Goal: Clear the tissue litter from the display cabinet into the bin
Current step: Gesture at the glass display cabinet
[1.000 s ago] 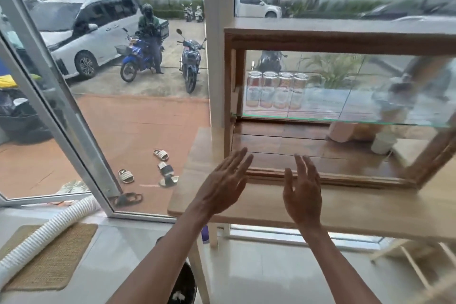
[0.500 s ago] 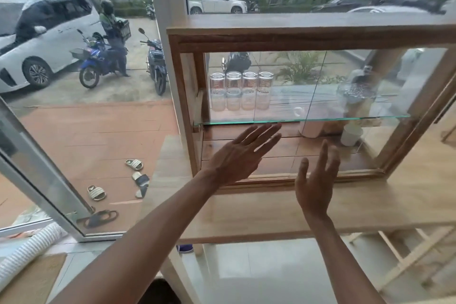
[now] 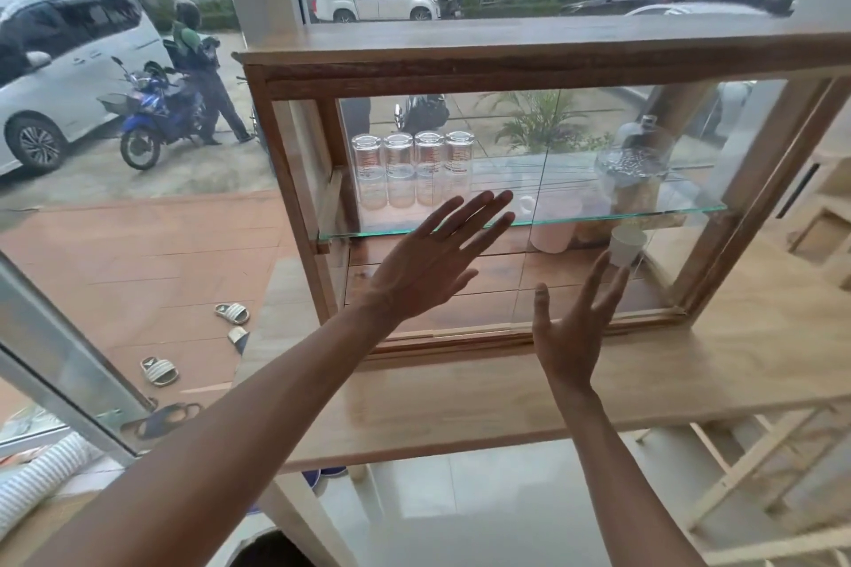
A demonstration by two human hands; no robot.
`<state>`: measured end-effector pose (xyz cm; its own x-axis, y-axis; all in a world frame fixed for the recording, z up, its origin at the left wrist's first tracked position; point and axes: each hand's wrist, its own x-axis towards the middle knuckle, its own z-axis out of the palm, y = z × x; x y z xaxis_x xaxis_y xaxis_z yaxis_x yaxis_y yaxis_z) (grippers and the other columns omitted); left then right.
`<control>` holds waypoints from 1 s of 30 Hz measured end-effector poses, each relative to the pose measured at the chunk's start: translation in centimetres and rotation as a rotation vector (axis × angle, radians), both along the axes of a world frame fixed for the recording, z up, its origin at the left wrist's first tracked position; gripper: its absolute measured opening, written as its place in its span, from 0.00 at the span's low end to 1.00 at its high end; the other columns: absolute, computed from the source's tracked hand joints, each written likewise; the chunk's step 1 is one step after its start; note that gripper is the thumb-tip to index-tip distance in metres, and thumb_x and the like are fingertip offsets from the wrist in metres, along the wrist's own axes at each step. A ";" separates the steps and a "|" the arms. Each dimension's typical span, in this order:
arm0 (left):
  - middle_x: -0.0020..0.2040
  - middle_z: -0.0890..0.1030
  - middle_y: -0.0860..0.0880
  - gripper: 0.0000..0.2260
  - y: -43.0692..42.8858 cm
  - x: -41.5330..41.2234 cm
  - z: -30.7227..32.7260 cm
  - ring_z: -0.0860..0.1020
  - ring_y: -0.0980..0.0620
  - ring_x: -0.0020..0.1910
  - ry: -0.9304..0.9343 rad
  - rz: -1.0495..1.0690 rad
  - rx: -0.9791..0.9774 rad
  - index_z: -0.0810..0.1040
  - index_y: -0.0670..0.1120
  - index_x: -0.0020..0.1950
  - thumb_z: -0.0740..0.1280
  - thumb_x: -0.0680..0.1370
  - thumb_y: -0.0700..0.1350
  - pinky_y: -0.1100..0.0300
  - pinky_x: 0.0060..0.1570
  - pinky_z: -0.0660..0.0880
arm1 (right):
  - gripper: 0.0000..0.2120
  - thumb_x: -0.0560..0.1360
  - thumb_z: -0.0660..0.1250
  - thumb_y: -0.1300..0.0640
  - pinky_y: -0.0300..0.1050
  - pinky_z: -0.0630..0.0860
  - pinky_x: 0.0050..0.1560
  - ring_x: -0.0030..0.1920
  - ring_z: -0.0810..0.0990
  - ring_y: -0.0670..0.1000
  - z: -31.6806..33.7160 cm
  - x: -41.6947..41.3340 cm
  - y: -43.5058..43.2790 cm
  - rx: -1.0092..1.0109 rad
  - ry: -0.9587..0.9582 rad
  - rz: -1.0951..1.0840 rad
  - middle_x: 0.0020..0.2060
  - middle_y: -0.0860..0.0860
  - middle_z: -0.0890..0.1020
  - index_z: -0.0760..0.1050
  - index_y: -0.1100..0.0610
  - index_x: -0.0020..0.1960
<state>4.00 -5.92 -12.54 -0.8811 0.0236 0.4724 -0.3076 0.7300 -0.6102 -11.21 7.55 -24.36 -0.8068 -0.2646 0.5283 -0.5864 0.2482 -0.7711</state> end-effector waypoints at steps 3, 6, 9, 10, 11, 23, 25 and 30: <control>0.81 0.45 0.43 0.37 0.2 0.1 -0.1 0.45 0.45 0.79 0.007 0.005 -0.011 0.43 0.44 0.80 0.59 0.81 0.58 0.48 0.77 0.51 | 0.41 0.79 0.68 0.48 0.52 0.56 0.71 0.81 0.46 0.63 -0.1 0.2 -0.2 0.001 -0.002 0.008 0.81 0.61 0.43 0.47 0.56 0.83; 0.81 0.44 0.43 0.38 0.0 0.6 0.0 0.44 0.45 0.79 -0.001 0.027 -0.015 0.42 0.44 0.80 0.60 0.80 0.59 0.48 0.76 0.52 | 0.42 0.79 0.67 0.48 0.51 0.54 0.71 0.81 0.44 0.62 0.1 0.8 -0.6 0.001 0.001 0.017 0.81 0.62 0.42 0.47 0.57 0.82; 0.81 0.43 0.43 0.39 -0.3 1.7 0.1 0.42 0.44 0.79 -0.012 0.050 0.013 0.42 0.45 0.80 0.61 0.80 0.60 0.47 0.76 0.52 | 0.42 0.79 0.68 0.48 0.49 0.53 0.69 0.81 0.43 0.63 0.3 2.2 -1.2 0.008 -0.028 0.037 0.81 0.64 0.42 0.47 0.58 0.82; 0.81 0.43 0.43 0.40 -0.5 2.1 -0.1 0.42 0.44 0.79 -0.014 0.058 0.021 0.42 0.45 0.80 0.61 0.80 0.60 0.47 0.76 0.51 | 0.42 0.79 0.68 0.47 0.49 0.53 0.69 0.81 0.43 0.63 0.2 2.7 -1.5 0.009 -0.026 0.045 0.81 0.64 0.42 0.46 0.58 0.82; 0.81 0.43 0.43 0.40 -0.7 2.5 -0.1 0.42 0.44 0.79 -0.016 0.065 0.028 0.42 0.45 0.80 0.61 0.80 0.60 0.46 0.76 0.51 | 0.43 0.79 0.68 0.47 0.49 0.53 0.70 0.81 0.43 0.63 0.1 3.1 -1.7 0.011 -0.022 0.051 0.81 0.64 0.42 0.46 0.58 0.82; 0.81 0.44 0.42 0.40 -2.9 7.7 -1.3 0.43 0.43 0.79 -0.017 0.191 0.053 0.43 0.46 0.80 0.63 0.79 0.59 0.44 0.76 0.49 | 0.47 0.76 0.72 0.44 0.58 0.63 0.68 0.81 0.43 0.66 -0.5 7.5 -4.0 0.047 -0.010 0.102 0.81 0.64 0.42 0.48 0.58 0.82; 0.81 0.44 0.42 0.40 -3.1 8.3 -1.4 0.43 0.43 0.79 -0.021 0.210 0.043 0.43 0.47 0.80 0.63 0.79 0.59 0.44 0.77 0.49 | 0.47 0.76 0.72 0.44 0.59 0.62 0.69 0.80 0.43 0.66 -0.5 7.8 -4.3 0.049 -0.007 0.112 0.80 0.64 0.41 0.47 0.58 0.82; 0.81 0.45 0.41 0.39 -3.2 9.5 -1.5 0.43 0.43 0.79 -0.007 0.194 0.105 0.45 0.47 0.81 0.65 0.79 0.56 0.46 0.76 0.52 | 0.48 0.75 0.73 0.44 0.66 0.70 0.65 0.80 0.43 0.67 -0.7 8.7 -4.7 0.062 0.001 0.126 0.80 0.64 0.40 0.46 0.57 0.82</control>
